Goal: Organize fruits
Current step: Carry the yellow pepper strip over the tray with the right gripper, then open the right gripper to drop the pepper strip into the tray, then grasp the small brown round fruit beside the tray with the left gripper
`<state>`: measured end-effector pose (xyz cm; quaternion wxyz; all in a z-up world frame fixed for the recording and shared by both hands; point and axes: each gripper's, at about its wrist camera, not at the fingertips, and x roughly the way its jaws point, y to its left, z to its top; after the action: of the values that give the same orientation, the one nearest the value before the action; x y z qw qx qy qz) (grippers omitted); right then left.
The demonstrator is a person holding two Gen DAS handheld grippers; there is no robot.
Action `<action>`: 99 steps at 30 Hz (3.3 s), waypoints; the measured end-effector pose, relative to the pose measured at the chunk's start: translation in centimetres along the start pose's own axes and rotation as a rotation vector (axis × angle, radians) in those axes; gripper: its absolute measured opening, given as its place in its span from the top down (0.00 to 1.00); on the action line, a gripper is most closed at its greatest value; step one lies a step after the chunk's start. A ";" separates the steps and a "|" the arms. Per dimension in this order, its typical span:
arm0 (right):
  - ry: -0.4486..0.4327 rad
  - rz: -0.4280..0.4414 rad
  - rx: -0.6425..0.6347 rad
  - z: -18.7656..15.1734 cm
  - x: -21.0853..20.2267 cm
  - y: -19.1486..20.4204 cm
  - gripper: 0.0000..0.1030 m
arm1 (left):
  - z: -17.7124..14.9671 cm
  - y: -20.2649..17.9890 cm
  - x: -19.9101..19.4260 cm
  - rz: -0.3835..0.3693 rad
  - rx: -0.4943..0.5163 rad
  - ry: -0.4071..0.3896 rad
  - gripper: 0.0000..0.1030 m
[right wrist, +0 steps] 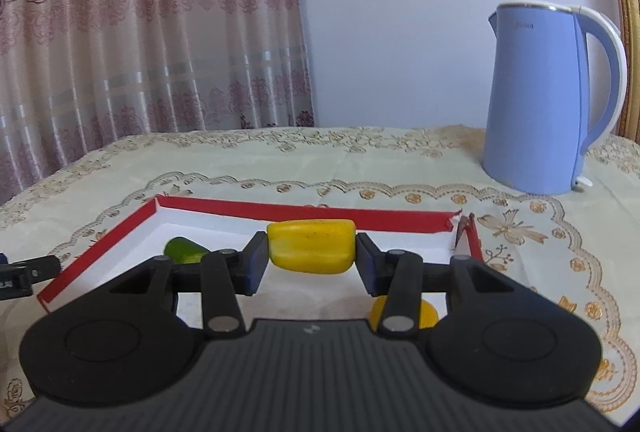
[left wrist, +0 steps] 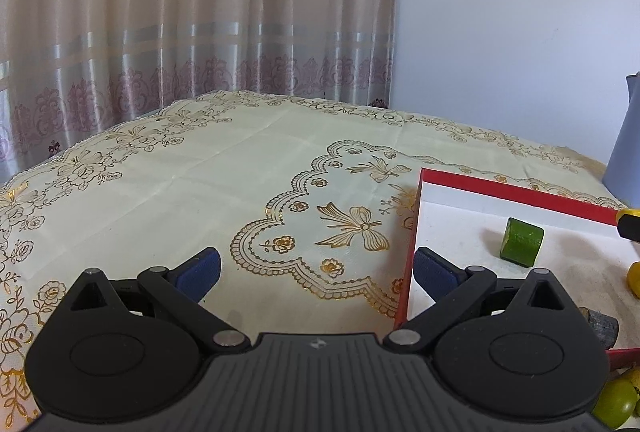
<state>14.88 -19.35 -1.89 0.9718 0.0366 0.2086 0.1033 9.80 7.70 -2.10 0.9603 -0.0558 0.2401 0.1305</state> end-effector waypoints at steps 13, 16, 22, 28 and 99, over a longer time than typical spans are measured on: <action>0.026 -0.023 0.008 -0.5 1.0 0.0 0.57 | -0.1 0.0 0.1 -0.002 0.008 0.008 0.00; 0.032 -0.025 0.008 -0.6 1.2 0.0 0.56 | -0.1 0.0 0.1 -0.002 0.008 0.009 0.00; 0.034 -0.033 0.008 -0.6 1.3 0.0 0.40 | -0.2 0.1 0.2 -0.001 0.006 0.012 0.00; -0.007 -0.063 0.003 -0.7 0.1 0.0 0.00 | -0.2 0.1 0.4 -0.004 0.000 0.025 0.00; 0.031 -0.043 0.442 -8.4 -10.0 -4.9 0.00 | -4.7 -5.0 -4.4 -0.327 0.331 0.109 0.75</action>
<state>3.38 -26.06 -6.16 0.9388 0.2426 0.2419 0.0351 5.35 1.09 -3.90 0.9503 0.0571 0.2976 -0.0712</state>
